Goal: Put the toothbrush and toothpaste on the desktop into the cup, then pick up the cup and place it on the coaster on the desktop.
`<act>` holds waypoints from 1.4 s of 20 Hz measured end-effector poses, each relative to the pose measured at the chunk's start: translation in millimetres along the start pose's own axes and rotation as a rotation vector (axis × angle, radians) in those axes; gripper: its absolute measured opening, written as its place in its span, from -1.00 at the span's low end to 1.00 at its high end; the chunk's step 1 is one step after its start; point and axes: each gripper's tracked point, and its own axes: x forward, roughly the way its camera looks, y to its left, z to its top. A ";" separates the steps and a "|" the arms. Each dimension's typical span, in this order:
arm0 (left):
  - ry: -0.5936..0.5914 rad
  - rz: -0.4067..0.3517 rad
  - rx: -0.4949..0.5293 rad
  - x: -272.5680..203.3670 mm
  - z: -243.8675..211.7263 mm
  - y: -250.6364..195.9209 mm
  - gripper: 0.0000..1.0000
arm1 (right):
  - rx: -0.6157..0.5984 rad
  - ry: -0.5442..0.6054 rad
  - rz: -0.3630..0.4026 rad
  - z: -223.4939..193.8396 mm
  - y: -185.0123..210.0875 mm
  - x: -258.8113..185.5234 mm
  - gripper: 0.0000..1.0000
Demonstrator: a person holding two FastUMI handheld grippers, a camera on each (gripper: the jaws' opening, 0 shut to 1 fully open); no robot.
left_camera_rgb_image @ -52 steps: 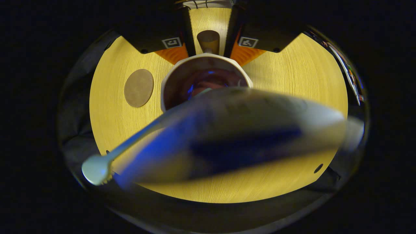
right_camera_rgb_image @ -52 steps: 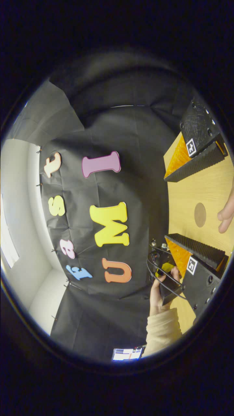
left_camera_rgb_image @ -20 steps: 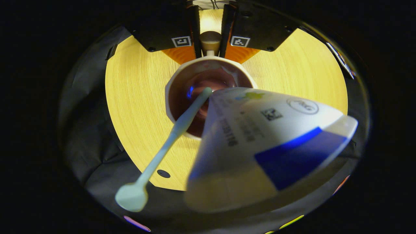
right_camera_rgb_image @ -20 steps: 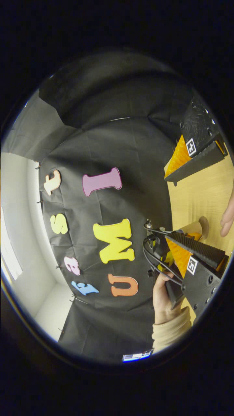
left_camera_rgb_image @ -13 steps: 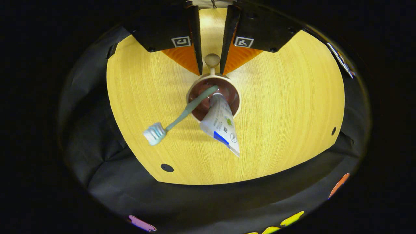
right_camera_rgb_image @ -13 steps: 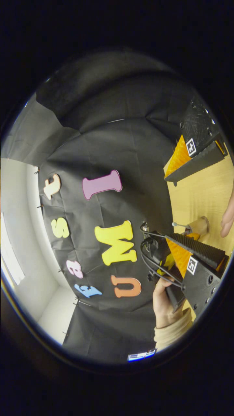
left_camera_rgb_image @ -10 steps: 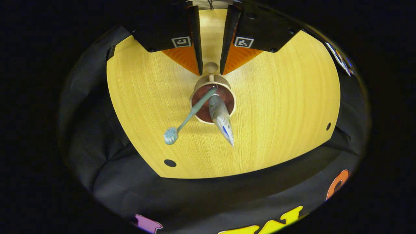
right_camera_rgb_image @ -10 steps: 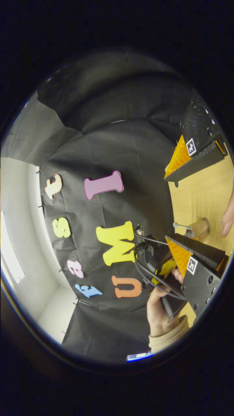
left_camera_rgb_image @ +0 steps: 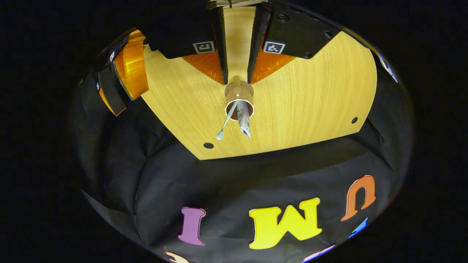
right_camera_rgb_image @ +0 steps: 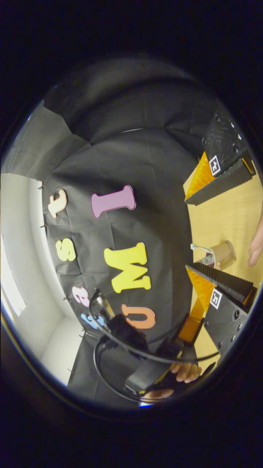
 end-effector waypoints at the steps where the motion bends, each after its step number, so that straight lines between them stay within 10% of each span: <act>1: -0.061 0.029 0.004 -4.2 -0.6 5.1 -0.10 | -0.003 -0.002 0.002 -0.5 1.5 0.5 0.84; 2: -0.112 0.046 0.007 -13.3 -4.6 11.4 -0.30 | -0.007 -0.003 0.007 -1.4 4.8 0.9 0.90; 12: -0.548 0.194 -0.063 -74.4 -19.7 65.9 0.04 | -0.121 0.034 0.068 -21.7 47.6 -4.6 0.91; 28: -0.458 0.172 -0.150 -33.1 -45.2 80.0 0.22 | -0.146 0.043 0.088 -31.3 63.2 -5.0 0.90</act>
